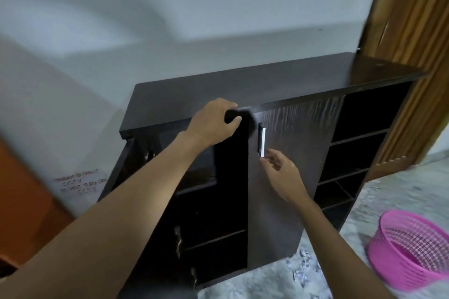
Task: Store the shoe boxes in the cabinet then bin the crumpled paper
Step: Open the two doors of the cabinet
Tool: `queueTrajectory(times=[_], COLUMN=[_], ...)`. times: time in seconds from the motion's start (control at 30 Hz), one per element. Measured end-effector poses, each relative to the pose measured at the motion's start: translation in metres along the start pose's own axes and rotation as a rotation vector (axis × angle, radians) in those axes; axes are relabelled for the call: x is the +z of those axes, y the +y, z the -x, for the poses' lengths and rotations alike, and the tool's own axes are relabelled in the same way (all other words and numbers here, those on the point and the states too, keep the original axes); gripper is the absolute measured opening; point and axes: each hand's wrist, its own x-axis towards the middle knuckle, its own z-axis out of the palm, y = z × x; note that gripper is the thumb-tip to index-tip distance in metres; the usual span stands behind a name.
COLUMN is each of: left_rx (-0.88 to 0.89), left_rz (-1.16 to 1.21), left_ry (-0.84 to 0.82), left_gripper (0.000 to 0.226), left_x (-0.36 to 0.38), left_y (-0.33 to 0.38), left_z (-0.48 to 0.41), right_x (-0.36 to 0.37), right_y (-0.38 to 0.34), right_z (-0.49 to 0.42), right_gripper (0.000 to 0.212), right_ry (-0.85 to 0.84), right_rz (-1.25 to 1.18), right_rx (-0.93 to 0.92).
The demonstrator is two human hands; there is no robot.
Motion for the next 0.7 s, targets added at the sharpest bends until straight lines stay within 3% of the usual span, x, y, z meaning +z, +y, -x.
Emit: queueTrajectory(times=[0.13, 0.3, 0.47, 0.7], left_rx=[-0.010, -0.049, -0.059, -0.095], left_rz=[-0.098, -0.053, -0.045, 0.002], left_ry=[-0.034, -0.050, -0.071, -0.077], left_gripper=[0.045, 0.039, 0.040, 0.038], left_x=[0.034, 0.046, 0.043, 0.040], left_y=[0.004, -0.006, -0.013, -0.006], left_z=[-0.047, -0.081, -0.091, -0.092], right_x=[-0.008, -0.001, 0.015, 0.020], right_y=[0.018, 0.021, 0.014, 0.007], right_z=[-0.052, -0.092, -0.106, -0.102], right_gripper=[0.048, 0.041, 0.018, 0.019], right_ry=[0.022, -0.014, 0.116, 0.117], right_rz=[0.030, 0.067, -0.001, -0.061], right_rx=[0.047, -0.009, -0.052, -0.018])
